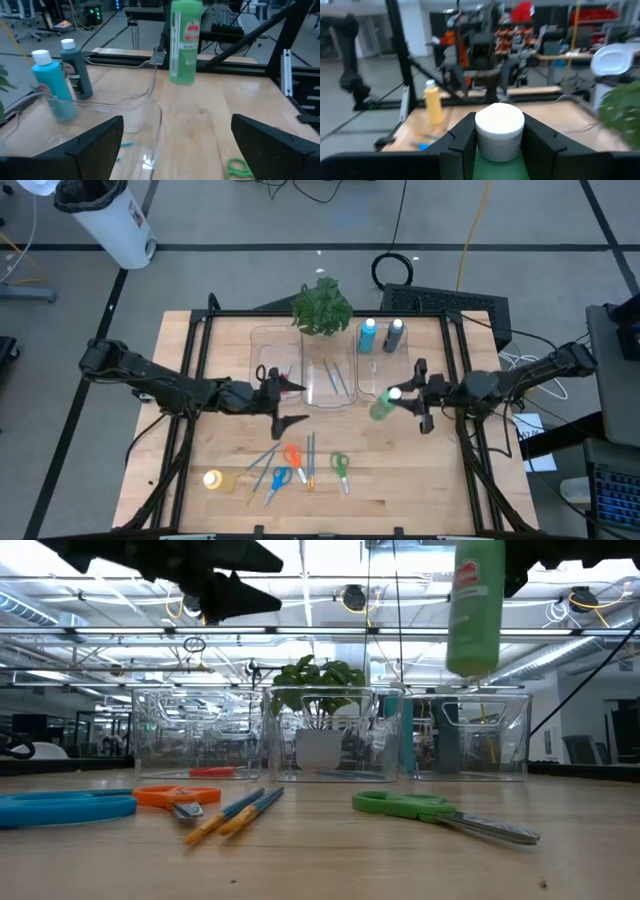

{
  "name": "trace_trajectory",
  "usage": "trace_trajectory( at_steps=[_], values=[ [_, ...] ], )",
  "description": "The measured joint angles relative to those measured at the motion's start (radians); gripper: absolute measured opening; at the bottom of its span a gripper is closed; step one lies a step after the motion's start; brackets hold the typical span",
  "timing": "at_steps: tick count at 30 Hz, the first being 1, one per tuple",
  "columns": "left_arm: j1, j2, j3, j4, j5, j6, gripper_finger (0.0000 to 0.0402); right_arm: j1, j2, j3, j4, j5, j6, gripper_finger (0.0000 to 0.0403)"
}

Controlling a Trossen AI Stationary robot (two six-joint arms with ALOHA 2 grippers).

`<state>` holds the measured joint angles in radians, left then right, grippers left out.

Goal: Pick & Place Paint Supplies
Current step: Put the green paint bottle into the right transparent bin

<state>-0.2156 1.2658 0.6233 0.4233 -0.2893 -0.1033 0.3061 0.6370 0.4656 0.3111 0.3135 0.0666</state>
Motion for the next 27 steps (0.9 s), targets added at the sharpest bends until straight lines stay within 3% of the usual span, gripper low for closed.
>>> trace_trajectory(
  at_steps=[11, 27],
  values=[
    [0.027, 0.010, -0.025, 0.013, 0.000, -0.011, 0.0366, -0.134, -0.111, 0.000, -0.051, 0.005, -0.053, 0.0110],
    [0.026, 0.010, -0.025, 0.008, 0.000, -0.023, 0.0365, -0.308, -0.116, 0.000, -0.242, 0.007, -0.019, 0.0111]
  ],
)
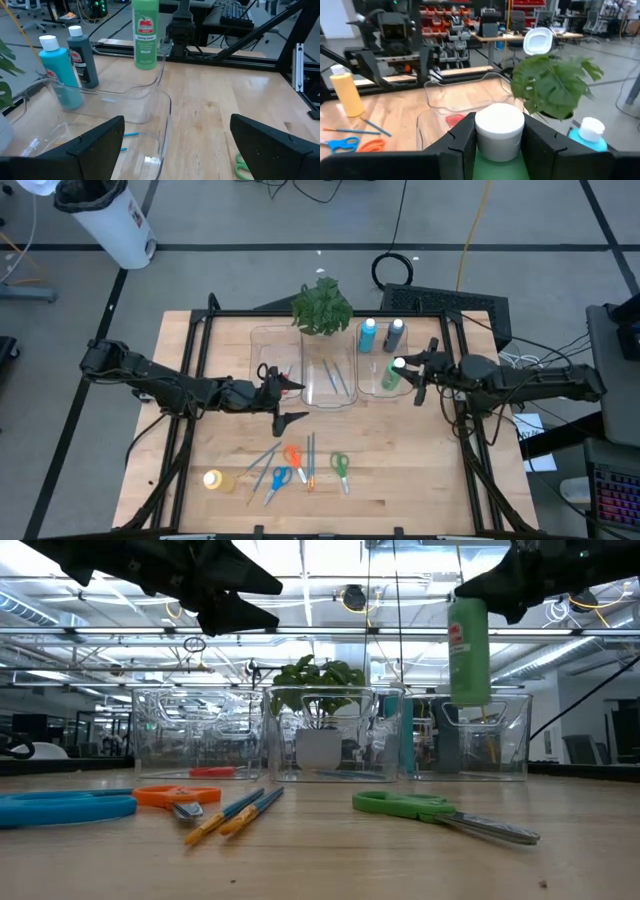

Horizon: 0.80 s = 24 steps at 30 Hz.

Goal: Pick & Place Paint Supplies
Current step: Put the green paint bottle into the right transparent bin

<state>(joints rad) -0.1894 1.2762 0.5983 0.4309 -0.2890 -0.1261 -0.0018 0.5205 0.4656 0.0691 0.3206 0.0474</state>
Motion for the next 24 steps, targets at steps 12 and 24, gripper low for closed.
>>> trace_trajectory(
  at_steps=[12, 24],
  values=[
    [0.000, 0.000, 0.000, 0.000, 0.000, -0.003, 0.0365, -0.015, -0.022, -0.095, 0.000, 0.109, 0.048, 0.0109],
    [0.000, 0.000, 0.000, -0.001, 0.000, -0.010, 0.0365, -0.015, -0.030, -0.246, 0.118, 0.102, 0.065, 0.0109]
  ],
)
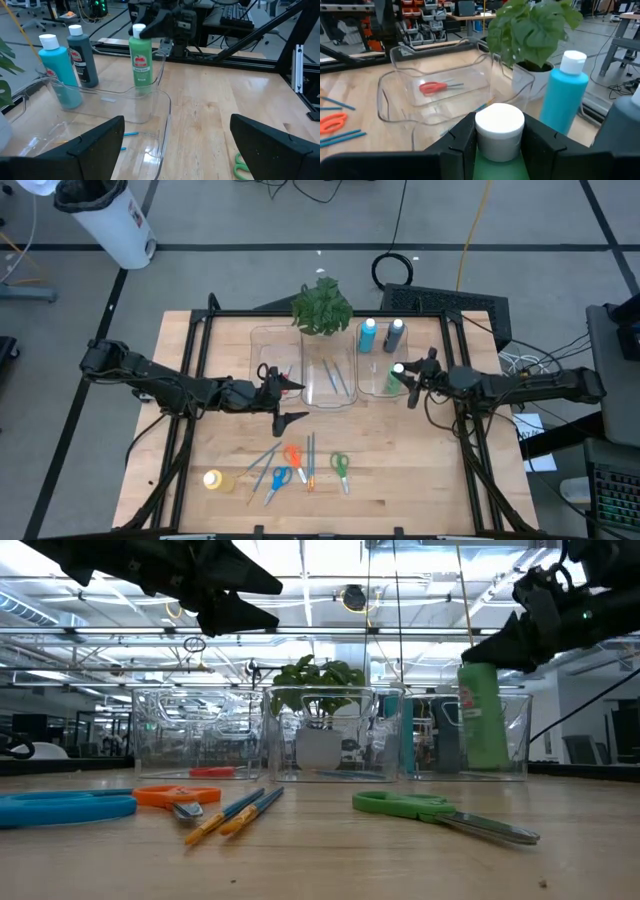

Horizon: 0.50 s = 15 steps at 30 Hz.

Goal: Pick & Place Paint Supplies
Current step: Put the green paint bottle into the right transparent bin

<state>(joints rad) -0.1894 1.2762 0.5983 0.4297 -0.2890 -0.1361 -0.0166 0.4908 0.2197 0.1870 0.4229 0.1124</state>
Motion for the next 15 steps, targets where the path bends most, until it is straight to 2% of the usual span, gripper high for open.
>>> trace_trajectory(
  at_steps=[15],
  values=[
    [0.000, 0.000, 0.000, 0.000, 0.000, -0.004, 0.0365, 0.000, 0.000, -0.038, 0.022, -0.002, 0.006, 0.0115]
  ],
)
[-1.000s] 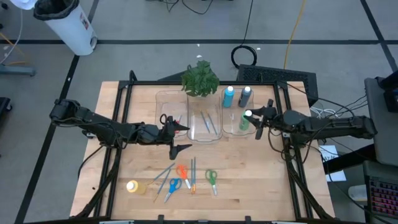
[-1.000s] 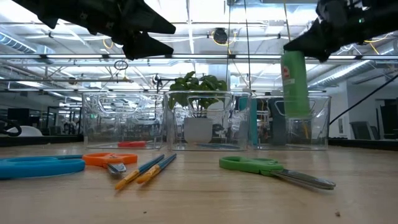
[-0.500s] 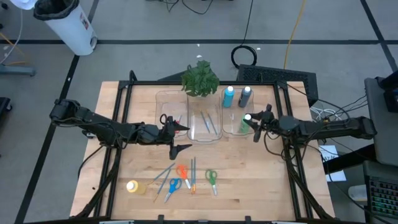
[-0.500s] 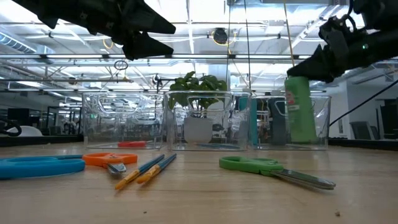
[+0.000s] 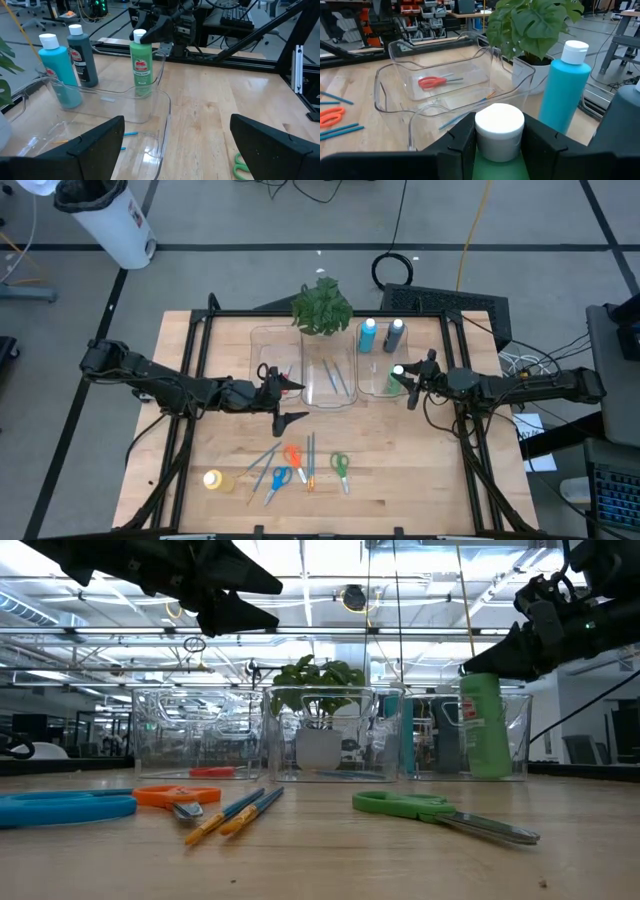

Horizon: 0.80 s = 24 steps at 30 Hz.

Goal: Pick & Place Paint Supplies
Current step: Put the green paint bottle into the right transparent bin

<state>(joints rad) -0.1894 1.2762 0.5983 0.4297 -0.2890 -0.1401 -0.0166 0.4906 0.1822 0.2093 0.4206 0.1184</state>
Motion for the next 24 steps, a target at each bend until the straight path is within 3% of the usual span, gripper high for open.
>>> trace_trajectory(
  at_steps=[13, 24],
  values=[
    [-0.001, 0.000, 0.000, 0.000, 0.000, -0.005, 0.0365, 0.000, 0.000, 0.000, -0.016, -0.002, 0.001, 0.0126],
    [-0.001, 0.000, 0.000, 0.000, 0.001, -0.026, 0.0365, 0.001, -0.025, 0.000, -0.018, -0.003, -0.017, 0.0205]
  ],
)
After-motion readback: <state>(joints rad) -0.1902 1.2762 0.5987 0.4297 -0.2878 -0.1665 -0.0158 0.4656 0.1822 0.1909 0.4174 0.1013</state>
